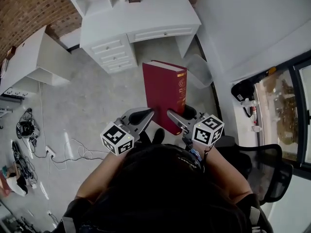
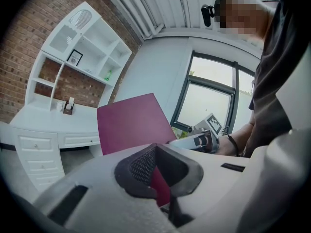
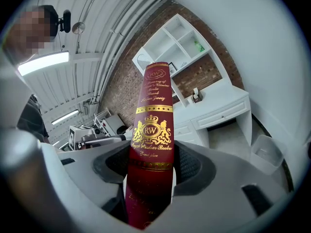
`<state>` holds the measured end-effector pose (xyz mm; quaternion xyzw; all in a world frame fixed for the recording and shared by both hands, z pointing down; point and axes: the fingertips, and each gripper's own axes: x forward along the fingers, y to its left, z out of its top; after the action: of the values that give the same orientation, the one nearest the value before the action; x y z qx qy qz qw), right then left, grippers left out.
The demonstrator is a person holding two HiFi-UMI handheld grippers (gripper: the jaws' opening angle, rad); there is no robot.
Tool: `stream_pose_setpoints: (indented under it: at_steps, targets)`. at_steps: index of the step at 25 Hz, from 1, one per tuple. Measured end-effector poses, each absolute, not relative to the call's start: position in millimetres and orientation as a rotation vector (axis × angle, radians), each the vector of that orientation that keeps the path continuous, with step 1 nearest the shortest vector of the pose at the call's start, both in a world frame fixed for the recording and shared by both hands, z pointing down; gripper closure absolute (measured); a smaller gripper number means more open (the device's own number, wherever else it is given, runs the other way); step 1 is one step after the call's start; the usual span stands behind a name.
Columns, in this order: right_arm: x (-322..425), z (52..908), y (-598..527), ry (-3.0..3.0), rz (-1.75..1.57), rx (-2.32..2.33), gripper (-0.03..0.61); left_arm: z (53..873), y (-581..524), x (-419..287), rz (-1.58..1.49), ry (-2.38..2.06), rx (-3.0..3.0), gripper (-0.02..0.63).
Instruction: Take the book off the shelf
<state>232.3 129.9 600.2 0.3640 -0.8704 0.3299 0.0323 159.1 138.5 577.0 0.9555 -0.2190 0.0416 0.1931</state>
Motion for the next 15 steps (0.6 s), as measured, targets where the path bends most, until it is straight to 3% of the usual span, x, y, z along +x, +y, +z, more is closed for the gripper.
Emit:
stream_pose_setpoints:
  at_steps: [15]
  targets:
    - [219,602,137,-2.673,1.026,1.119,0.337,571,147,147,0.111,-0.605,2.692,0.606]
